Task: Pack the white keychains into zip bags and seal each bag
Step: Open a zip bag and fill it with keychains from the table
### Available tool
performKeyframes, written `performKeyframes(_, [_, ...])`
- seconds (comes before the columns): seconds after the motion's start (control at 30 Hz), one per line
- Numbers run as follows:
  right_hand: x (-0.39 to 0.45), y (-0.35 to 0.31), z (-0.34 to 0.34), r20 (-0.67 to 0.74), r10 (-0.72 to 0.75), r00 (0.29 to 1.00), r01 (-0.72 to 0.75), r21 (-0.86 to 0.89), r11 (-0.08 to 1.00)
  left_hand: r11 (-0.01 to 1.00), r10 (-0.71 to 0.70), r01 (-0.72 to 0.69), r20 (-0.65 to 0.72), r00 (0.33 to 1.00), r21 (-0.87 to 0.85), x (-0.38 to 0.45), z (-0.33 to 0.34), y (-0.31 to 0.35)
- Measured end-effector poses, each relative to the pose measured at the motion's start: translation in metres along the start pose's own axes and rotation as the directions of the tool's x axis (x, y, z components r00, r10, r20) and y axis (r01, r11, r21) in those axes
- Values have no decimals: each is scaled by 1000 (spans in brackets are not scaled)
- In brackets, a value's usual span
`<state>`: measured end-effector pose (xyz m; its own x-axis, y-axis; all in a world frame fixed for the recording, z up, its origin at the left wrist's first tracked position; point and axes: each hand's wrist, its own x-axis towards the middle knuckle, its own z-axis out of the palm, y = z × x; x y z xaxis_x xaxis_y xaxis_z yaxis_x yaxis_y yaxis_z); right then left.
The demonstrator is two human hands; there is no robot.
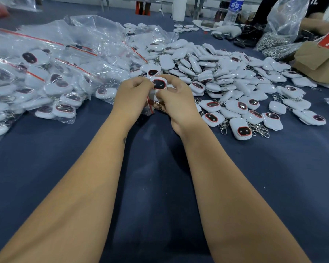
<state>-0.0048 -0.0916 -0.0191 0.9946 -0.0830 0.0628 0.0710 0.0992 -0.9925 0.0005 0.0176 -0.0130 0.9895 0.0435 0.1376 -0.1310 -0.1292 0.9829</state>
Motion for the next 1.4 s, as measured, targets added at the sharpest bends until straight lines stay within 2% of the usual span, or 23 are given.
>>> performKeyframes(0.2, [2,-2,-1,-57,49,997,-45,63,997,998,48,-50,60,997,37,-1,0,0])
performKeyframes(0.37, [-1,-7,-2,-19,91,996,-86,164,983,999,30,-32,62,998,30,0,0,0])
performKeyframes(0.57, [-4,-6,1,-73,47,996,-36,144,989,998,45,-48,74,996,37,3,-1,-3])
performKeyframes(0.67, [-3,-4,2,-104,15,994,-7,74,997,996,57,-61,65,996,62,4,0,-6])
performKeyframes(0.93, [2,5,5,-128,-25,991,19,-47,999,964,56,-53,-6,998,259,4,6,-10])
performKeyframes(1.13, [1,7,3,-79,-48,996,43,-58,997,983,-86,108,-143,986,151,5,23,-2])
performKeyframes(1.23, [0,6,-1,-62,-30,998,32,34,999,968,-48,99,-216,975,230,-2,34,-2])
performKeyframes(1.3, [0,6,-1,-52,-25,998,27,54,998,975,-16,57,-187,982,215,-5,33,-4])
performKeyframes(1.4, [0,6,0,-60,-24,998,29,74,997,999,-34,37,-86,996,29,-4,23,-5])
